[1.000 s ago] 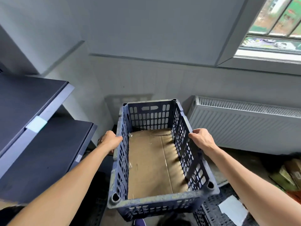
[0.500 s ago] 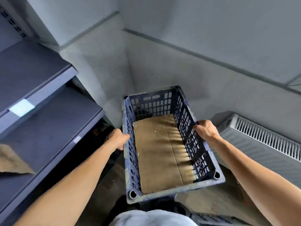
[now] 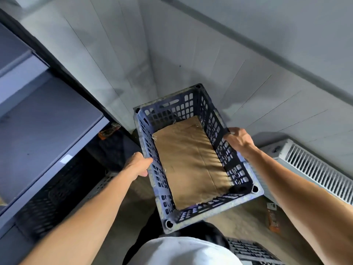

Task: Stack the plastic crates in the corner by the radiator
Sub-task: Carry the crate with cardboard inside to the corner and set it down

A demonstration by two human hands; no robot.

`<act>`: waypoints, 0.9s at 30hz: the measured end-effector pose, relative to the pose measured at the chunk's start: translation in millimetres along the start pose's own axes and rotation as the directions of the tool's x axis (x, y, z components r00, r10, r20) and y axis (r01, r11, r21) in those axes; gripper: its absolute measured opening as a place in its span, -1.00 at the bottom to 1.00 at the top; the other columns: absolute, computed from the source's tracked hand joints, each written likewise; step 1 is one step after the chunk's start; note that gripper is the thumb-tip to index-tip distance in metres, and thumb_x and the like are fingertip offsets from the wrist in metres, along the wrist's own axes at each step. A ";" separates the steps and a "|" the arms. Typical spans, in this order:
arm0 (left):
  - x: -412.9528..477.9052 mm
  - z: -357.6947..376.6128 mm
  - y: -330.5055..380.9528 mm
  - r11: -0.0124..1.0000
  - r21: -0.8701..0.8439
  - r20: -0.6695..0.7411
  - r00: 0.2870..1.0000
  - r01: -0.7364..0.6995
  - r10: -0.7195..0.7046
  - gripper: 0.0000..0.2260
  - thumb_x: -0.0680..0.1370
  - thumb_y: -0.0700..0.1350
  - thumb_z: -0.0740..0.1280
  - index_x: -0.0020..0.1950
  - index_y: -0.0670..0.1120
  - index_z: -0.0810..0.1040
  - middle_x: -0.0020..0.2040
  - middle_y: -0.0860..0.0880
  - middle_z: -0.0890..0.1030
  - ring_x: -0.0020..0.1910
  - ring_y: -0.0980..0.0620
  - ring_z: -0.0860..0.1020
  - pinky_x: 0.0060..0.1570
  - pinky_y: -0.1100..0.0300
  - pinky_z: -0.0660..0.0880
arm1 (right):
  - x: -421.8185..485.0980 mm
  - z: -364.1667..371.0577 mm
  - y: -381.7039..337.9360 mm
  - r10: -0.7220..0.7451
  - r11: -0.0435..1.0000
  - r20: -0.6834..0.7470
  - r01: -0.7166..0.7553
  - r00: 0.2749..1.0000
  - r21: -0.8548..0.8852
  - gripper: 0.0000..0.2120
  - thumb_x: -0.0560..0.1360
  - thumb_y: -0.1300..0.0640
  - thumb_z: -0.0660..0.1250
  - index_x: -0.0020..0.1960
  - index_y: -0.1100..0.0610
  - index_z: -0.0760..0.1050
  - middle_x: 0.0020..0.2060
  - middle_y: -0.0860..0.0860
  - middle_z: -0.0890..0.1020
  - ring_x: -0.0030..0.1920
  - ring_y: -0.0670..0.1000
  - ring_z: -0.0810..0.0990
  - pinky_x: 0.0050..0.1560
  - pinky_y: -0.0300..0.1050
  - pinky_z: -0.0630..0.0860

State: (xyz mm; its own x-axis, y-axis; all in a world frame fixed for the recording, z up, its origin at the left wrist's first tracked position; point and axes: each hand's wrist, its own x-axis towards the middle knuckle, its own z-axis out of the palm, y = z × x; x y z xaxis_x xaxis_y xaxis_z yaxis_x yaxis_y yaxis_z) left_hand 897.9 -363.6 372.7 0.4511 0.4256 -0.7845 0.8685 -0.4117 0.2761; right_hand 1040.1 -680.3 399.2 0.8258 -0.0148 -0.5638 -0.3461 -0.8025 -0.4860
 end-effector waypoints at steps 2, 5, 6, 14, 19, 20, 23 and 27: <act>14.4 6.1 2.4 0.999 -0.011 0.001 1.000 0.031 -0.031 -0.72 0.56 0.06 0.29 -0.15 -0.15 0.46 -0.21 -0.11 0.65 -0.28 -0.03 0.69 -0.07 0.07 0.61 | 18.5 8.7 -2.9 0.009 1.000 0.023 -0.008 1.000 -0.021 -0.66 0.46 0.10 0.31 0.22 0.00 0.57 -0.01 0.09 0.68 -0.05 0.14 0.65 0.02 0.07 0.63; 39.9 19.4 6.6 0.995 -0.064 0.018 0.997 0.079 -0.078 -0.74 0.58 0.01 0.29 -0.16 -0.16 0.47 -0.23 -0.08 0.63 -0.24 -0.06 0.69 -0.09 0.12 0.59 | 52.6 25.3 -3.1 0.036 0.998 0.073 -0.032 0.997 -0.051 -0.66 0.46 0.08 0.33 0.24 -0.02 0.55 -0.03 0.07 0.69 -0.08 0.13 0.67 0.00 0.10 0.64; 44.2 24.1 8.7 0.990 -0.103 0.041 0.995 0.096 -0.092 -0.77 0.60 -0.02 0.29 -0.14 -0.16 0.46 -0.23 -0.09 0.59 -0.23 -0.07 0.66 -0.16 0.15 0.55 | 61.3 29.9 -1.7 0.036 0.997 0.088 -0.031 0.995 -0.065 -0.67 0.46 0.07 0.34 0.23 -0.01 0.55 -0.04 0.08 0.69 -0.07 0.14 0.67 0.02 0.12 0.63; 107.0 86.5 -5.2 0.943 -0.264 0.104 0.978 0.202 -0.180 -0.68 0.58 0.07 0.33 0.07 -0.20 0.53 -0.12 -0.13 0.62 -0.14 -0.08 0.65 0.06 0.03 0.61 | 146.7 78.0 26.9 0.023 0.990 0.160 0.001 0.987 -0.143 -0.80 0.45 0.01 0.38 0.08 -0.05 0.54 -0.15 0.01 0.68 -0.17 0.10 0.65 -0.07 0.07 0.64; 148.2 139.4 -8.1 0.947 -0.212 0.039 0.970 0.243 -0.240 -0.57 0.55 0.22 0.30 -0.30 -0.11 0.42 -0.28 -0.17 0.63 -0.20 -0.17 0.70 -0.01 -0.01 0.62 | 207.9 108.4 59.9 -0.022 0.972 0.254 0.080 0.967 -0.221 -0.72 0.41 -0.02 0.37 0.08 0.06 0.60 -0.14 0.14 0.68 -0.13 0.21 0.67 -0.07 0.14 0.63; 159.1 151.5 -10.2 0.946 -0.202 0.029 0.967 0.255 -0.254 -0.55 0.54 0.24 0.29 -0.29 -0.11 0.43 -0.30 -0.16 0.64 -0.22 -0.16 0.70 -0.05 0.02 0.60 | 221.8 115.6 69.0 -0.020 0.976 0.267 0.077 0.963 -0.205 -0.69 0.38 -0.04 0.38 0.07 0.06 0.59 -0.14 0.14 0.68 -0.11 0.22 0.67 -0.04 0.16 0.63; 194.3 190.0 -23.8 0.935 -0.176 0.007 0.950 0.308 -0.311 -0.47 0.53 0.32 0.22 -0.13 -0.18 0.55 -0.20 -0.18 0.69 -0.21 -0.12 0.68 -0.14 0.11 0.53 | 261.2 141.3 91.2 -0.018 0.982 0.294 0.072 0.956 -0.174 -0.79 0.41 0.03 0.40 0.02 0.06 0.57 -0.07 0.18 0.67 -0.05 0.23 0.64 0.07 0.21 0.59; 233.7 247.0 -32.7 0.902 -0.160 -0.002 0.914 0.401 -0.406 -0.41 0.54 0.30 0.20 0.10 -0.24 0.53 -0.09 -0.20 0.68 -0.16 -0.15 0.66 -0.17 0.11 0.54 | 305.8 176.5 113.6 -0.015 0.974 0.315 0.085 0.949 -0.209 -0.78 0.42 0.04 0.37 -0.04 0.16 0.59 -0.11 0.16 0.67 -0.09 0.20 0.64 -0.03 0.08 0.61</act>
State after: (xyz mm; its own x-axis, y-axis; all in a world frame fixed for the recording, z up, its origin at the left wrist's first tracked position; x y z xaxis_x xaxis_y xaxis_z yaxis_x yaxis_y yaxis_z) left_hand 924.2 -449.7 43.1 0.0595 0.5579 -0.8278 0.9972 -0.0714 0.0236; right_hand 1174.7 -670.7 53.7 0.6486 0.1856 -0.7382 -0.1741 -0.9079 -0.3813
